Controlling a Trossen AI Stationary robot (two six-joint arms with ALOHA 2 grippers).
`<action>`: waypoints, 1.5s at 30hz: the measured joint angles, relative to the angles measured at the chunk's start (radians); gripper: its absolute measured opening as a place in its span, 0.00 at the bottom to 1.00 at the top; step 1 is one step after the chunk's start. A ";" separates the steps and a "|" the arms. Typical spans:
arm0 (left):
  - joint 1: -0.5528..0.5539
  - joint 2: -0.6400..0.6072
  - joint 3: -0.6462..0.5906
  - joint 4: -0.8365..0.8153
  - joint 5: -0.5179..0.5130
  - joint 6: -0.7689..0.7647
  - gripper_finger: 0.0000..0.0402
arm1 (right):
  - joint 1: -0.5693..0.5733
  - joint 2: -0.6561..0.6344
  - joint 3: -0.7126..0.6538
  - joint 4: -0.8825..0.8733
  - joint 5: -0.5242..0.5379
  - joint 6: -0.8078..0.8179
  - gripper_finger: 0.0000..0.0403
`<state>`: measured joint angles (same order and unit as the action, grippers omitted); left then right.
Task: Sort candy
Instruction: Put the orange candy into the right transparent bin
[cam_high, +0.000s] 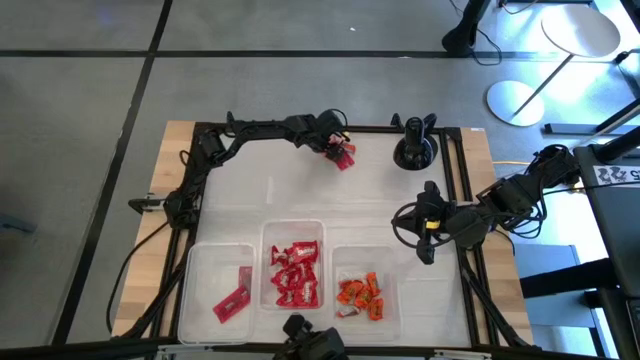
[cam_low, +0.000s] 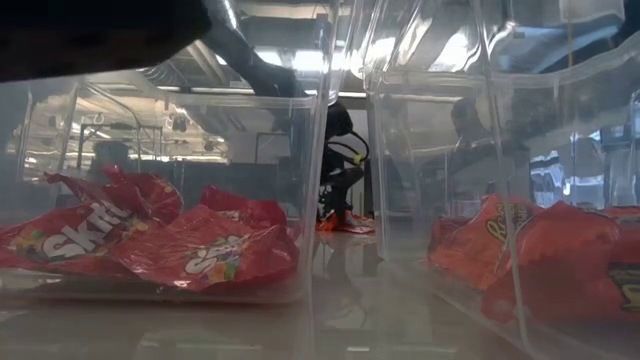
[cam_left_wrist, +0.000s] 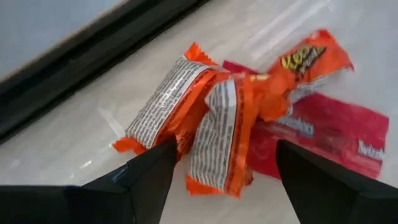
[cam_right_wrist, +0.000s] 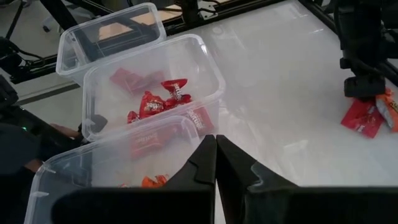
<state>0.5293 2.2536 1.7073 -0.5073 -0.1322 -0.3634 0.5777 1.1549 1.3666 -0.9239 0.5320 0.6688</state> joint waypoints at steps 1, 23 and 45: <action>0.000 0.000 0.000 0.003 -0.002 -0.001 0.65 | 0.000 0.000 0.000 0.000 0.000 0.000 0.02; -0.124 -0.139 0.000 -0.139 -0.051 0.063 0.08 | 0.000 0.000 0.000 -0.002 -0.001 0.005 0.02; -0.649 -0.546 0.000 -0.313 -0.059 0.008 0.08 | -0.002 0.000 -0.001 -0.022 -0.001 -0.033 0.02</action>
<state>-0.1194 1.7081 1.7073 -0.8205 -0.1907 -0.3553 0.5755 1.1549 1.3659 -0.9463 0.5312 0.6355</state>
